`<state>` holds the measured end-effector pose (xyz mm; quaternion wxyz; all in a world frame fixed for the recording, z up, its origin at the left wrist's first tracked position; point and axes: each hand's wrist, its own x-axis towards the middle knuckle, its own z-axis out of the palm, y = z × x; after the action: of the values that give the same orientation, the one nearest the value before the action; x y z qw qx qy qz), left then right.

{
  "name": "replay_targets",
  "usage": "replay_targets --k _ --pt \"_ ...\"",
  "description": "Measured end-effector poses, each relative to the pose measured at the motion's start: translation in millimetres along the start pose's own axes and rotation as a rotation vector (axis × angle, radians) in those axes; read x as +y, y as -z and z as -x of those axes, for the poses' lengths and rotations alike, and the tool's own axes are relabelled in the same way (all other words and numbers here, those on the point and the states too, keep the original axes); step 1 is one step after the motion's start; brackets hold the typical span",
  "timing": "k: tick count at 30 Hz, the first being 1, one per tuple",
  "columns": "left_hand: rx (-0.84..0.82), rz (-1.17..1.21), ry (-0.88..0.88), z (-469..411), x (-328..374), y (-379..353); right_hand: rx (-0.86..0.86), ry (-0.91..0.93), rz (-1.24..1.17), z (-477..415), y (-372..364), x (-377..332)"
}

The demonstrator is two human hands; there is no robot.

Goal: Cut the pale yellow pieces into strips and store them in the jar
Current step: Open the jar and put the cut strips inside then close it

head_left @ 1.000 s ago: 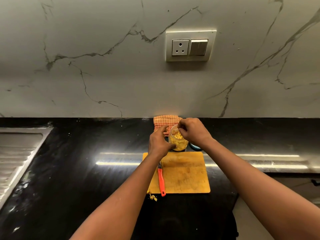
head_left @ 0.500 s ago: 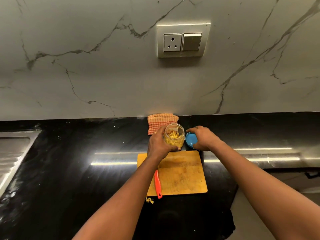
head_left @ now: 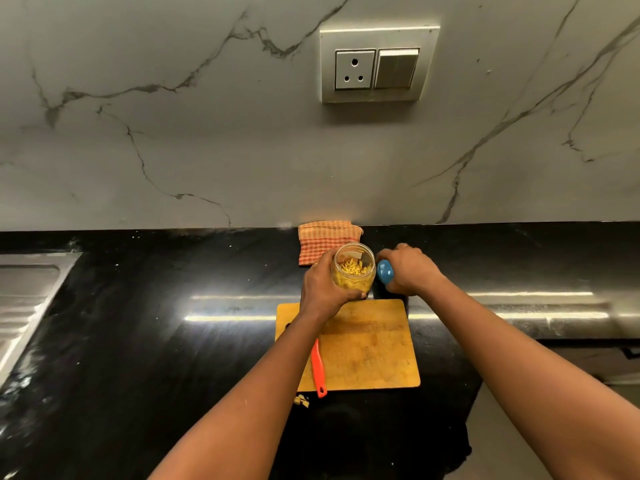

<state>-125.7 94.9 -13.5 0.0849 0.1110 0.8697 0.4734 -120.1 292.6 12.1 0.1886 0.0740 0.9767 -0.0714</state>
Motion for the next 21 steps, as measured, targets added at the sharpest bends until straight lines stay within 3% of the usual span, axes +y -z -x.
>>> replay_targets --k 4,8,14,21 --pt "-0.014 0.01 0.014 -1.8 0.3 1.1 0.249 -0.026 -0.367 11.1 25.3 2.4" --pt "-0.022 0.029 0.03 -2.3 1.6 0.9 0.476 0.097 -0.619 29.7 48.7 -5.4" --pt "-0.049 0.07 0.03 -0.5 3.2 1.3 0.518 0.332 -0.641 45.3 33.1 -26.0" --pt "-0.059 0.105 0.016 -0.2 1.1 0.8 0.395 0.343 -0.463 40.3 8.6 -26.0"
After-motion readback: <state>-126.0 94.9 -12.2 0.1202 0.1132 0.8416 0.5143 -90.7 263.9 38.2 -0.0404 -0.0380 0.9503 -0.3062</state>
